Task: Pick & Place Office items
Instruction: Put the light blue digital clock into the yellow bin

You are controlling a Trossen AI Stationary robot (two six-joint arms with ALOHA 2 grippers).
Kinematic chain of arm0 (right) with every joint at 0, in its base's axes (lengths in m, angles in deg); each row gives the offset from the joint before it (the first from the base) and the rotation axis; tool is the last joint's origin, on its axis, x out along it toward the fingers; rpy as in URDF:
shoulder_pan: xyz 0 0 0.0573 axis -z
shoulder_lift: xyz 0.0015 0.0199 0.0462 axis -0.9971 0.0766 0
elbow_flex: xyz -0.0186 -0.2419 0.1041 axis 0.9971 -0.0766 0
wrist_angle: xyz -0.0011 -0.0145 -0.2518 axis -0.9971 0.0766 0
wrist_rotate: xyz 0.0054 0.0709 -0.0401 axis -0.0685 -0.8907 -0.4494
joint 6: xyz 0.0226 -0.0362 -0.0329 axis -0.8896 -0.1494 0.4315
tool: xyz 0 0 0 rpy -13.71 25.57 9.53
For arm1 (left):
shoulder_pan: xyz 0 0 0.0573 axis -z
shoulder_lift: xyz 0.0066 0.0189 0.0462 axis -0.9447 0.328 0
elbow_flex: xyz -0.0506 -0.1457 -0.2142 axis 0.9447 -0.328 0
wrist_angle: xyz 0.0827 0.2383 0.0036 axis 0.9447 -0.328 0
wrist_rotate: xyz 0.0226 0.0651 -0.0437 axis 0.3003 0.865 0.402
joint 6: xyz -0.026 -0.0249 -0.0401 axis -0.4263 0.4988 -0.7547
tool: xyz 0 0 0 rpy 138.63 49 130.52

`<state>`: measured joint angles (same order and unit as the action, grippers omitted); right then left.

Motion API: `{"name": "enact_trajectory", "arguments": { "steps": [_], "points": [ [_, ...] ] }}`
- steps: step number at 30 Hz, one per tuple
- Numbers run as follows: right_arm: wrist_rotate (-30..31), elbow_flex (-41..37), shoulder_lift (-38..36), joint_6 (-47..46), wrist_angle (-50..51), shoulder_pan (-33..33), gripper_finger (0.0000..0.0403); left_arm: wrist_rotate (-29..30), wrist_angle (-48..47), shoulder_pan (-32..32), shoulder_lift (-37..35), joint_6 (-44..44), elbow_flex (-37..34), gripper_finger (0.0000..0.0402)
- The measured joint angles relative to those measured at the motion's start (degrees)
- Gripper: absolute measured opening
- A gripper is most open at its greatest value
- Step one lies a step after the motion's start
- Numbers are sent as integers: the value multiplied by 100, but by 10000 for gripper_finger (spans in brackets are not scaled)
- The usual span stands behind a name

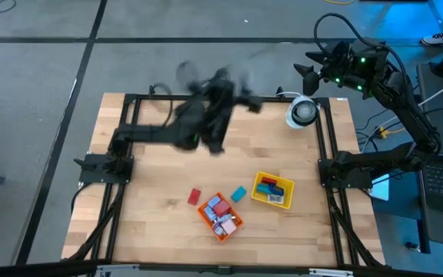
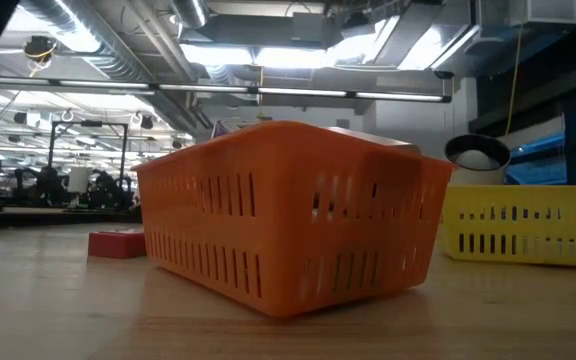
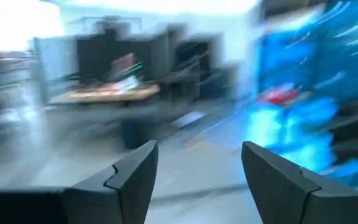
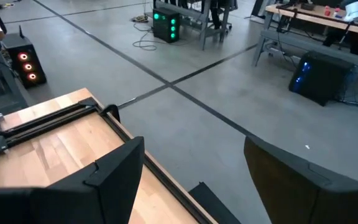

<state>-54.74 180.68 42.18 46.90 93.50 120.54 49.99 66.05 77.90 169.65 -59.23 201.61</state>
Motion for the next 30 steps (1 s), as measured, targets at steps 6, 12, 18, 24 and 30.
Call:
{"name": "enact_trajectory", "arguments": {
  "steps": [6, 12, 18, 24, 30],
  "points": [
    [-209, 0, 16, 148, -2, 0, 284, 557, 2730, 568, 33, 1262, -204, 223],
    [-397, 0, 20, 151, -1, -4, 284, 557, 2542, 673, 148, 1914, -606, 207],
    [-518, 0, 20, 153, -41, -5, 284, 560, 2431, 327, 500, 1951, -1083, 195],
    [-599, 0, 85, 153, -131, -4, 284, 537, 1727, -255, 733, 2431, -1153, 189],
    [-762, 0, 94, 171, -390, 1, 284, -1823, 1467, -530, 533, 1555, -1110, 188]
  ]
}}
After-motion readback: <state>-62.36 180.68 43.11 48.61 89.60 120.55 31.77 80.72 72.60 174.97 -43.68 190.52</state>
